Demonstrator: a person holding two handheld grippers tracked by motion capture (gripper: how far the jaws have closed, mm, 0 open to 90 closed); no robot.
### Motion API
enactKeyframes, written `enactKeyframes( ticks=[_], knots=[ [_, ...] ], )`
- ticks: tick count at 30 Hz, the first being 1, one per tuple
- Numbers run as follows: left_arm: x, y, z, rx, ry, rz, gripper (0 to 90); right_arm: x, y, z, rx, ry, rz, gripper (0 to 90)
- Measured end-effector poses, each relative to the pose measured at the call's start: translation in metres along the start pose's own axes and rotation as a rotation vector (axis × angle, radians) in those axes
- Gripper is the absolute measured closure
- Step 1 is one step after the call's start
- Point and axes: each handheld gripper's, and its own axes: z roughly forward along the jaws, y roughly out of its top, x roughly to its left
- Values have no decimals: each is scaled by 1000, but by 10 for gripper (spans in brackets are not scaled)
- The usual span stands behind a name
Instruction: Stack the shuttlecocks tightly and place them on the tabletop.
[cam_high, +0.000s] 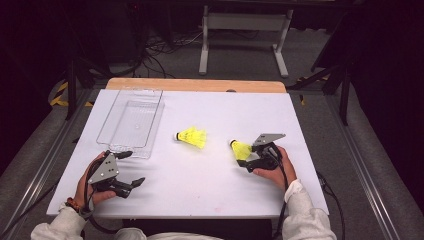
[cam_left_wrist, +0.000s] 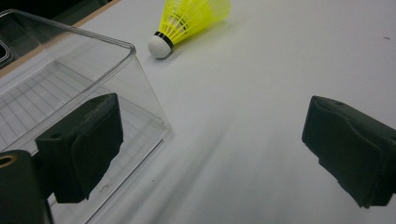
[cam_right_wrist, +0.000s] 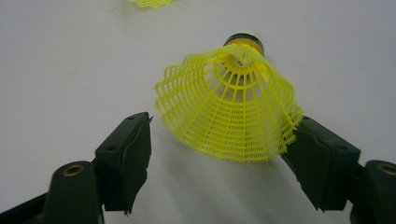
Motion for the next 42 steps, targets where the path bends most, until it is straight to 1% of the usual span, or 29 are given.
enactKeyframes(
  ticks=[5,6,7,8,11,14,15,17,19,21,23,25,30,31,34,37,39,42],
  knots=[
    [0,0,0,-1,1,0,63,4,-1,-6,-18,-28,-10,260],
    [0,0,0,-2,0,1,62,6,-3,-10,-28,-46,-13,255],
    [0,0,0,-2,0,1,62,6,-3,-10,-28,-46,-13,255],
    [0,0,0,-4,0,1,62,7,-3,-13,-42,-63,-14,255],
    [0,1,0,-6,0,2,62,7,-4,-16,-56,-73,-6,252],
    [0,1,-1,-5,2,9,62,7,-3,-20,-76,-100,-4,251],
    [0,1,-1,-4,3,10,62,9,-3,-23,-81,-113,-12,256],
    [0,1,-2,-11,2,5,61,15,-2,-29,-104,-127,-17,288],
    [1,1,-2,-13,7,7,61,19,-3,-33,-114,-145,-17,317],
    [1,1,-3,-15,6,8,60,24,-6,-36,-130,-151,-11,344],
    [0,1,-3,-15,7,7,60,27,-7,-37,-133,-154,-13,347],
    [0,2,-3,-17,8,11,60,32,-10,-38,-131,-165,-15,376],
    [0,2,-3,-21,8,13,60,44,-10,-35,-114,-147,-38,419],
    [0,2,-3,-21,8,13,60,45,-10,-33,-112,-151,-42,424],
    [0,2,-3,-18,8,15,60,50,-7,-25,-105,-143,-34,455],
    [0,2,-3,-18,7,12,60,54,-4,-17,-87,-141,-34,458],
    [0,2,-2,-17,6,13,60,57,-1,-11,-85,-142,-31,430],
    [0,2,-2,-16,8,15,60,56,1,-5,-75,-165,-18,420]
  ],
)
